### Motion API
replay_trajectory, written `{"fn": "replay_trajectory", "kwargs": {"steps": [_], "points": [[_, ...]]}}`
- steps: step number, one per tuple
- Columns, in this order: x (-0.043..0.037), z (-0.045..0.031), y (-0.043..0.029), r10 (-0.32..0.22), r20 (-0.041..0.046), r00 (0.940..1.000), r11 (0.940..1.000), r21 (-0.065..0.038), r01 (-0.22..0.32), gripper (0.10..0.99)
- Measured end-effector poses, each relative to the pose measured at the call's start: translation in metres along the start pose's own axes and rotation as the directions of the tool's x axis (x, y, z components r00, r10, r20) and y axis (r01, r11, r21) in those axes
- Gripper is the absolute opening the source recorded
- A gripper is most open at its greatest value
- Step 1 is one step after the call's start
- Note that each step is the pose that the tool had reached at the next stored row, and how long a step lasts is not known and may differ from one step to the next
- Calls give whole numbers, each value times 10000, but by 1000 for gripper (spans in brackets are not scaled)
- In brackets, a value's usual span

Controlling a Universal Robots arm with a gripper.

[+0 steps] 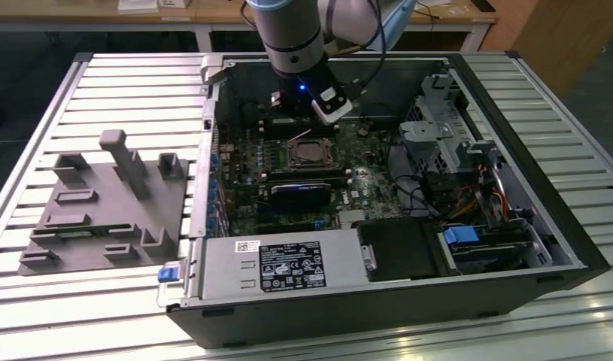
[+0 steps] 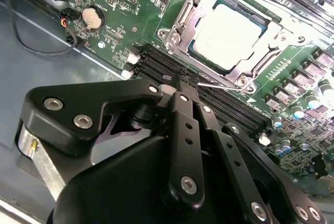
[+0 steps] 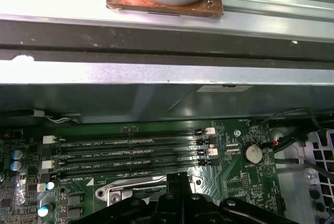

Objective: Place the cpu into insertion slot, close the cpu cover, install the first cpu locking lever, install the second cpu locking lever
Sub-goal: 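Install the first cpu locking lever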

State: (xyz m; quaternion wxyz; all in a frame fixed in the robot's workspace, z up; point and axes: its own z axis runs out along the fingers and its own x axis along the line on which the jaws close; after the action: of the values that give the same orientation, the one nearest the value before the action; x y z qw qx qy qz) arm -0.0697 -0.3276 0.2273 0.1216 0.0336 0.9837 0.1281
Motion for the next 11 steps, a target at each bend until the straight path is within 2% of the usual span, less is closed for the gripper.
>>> {"fn": "replay_trajectory", "kwargs": {"steps": [11], "points": [[15, 43, 14, 84, 41, 10000, 10000, 44, -84, 102]]}}
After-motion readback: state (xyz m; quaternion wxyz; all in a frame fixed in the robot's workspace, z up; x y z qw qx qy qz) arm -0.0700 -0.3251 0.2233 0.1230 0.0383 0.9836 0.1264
